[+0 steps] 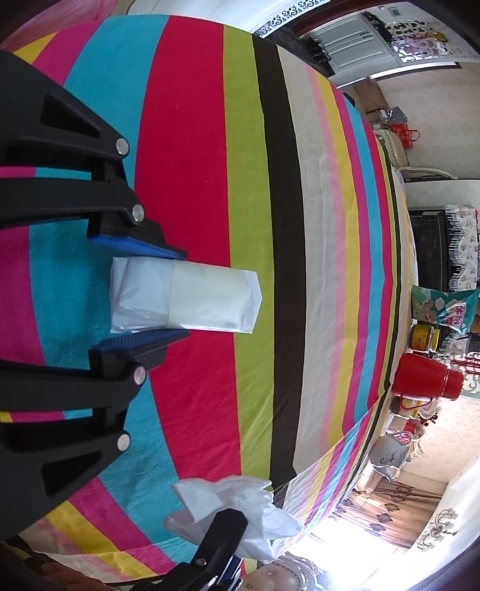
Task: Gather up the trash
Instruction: 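Carry the wrapped pad and tissue in both tools over the pink bin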
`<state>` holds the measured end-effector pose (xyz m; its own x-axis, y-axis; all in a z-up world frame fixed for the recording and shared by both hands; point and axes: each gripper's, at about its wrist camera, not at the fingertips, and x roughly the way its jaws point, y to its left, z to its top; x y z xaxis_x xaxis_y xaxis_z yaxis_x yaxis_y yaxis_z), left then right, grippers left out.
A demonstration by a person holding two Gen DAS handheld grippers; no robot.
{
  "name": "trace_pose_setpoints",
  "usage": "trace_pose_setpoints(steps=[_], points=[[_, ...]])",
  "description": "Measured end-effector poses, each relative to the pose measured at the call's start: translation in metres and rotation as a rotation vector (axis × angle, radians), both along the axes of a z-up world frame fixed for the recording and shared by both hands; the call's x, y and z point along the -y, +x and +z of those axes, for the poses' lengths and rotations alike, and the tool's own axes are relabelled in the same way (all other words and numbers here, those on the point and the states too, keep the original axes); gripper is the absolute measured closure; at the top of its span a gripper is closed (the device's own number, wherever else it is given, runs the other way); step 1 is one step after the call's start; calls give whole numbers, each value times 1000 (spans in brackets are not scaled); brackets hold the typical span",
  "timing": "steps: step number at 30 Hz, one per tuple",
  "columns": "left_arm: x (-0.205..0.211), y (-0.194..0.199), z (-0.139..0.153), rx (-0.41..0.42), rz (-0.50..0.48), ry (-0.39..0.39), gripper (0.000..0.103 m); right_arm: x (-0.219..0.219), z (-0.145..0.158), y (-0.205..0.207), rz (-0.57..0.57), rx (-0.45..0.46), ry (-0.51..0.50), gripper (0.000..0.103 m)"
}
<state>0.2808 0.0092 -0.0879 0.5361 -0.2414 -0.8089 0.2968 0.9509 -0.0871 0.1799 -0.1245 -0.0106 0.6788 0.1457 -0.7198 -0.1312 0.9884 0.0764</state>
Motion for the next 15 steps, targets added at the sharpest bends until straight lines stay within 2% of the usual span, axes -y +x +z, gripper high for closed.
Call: trace_pose_setpoints(steps=[7, 15], points=[[-21, -17, 17, 40, 47, -37, 73, -9, 1, -2, 22, 7, -9, 82], [-64, -52, 50, 113, 138, -65, 73, -31, 10, -7, 70, 31, -19, 82]])
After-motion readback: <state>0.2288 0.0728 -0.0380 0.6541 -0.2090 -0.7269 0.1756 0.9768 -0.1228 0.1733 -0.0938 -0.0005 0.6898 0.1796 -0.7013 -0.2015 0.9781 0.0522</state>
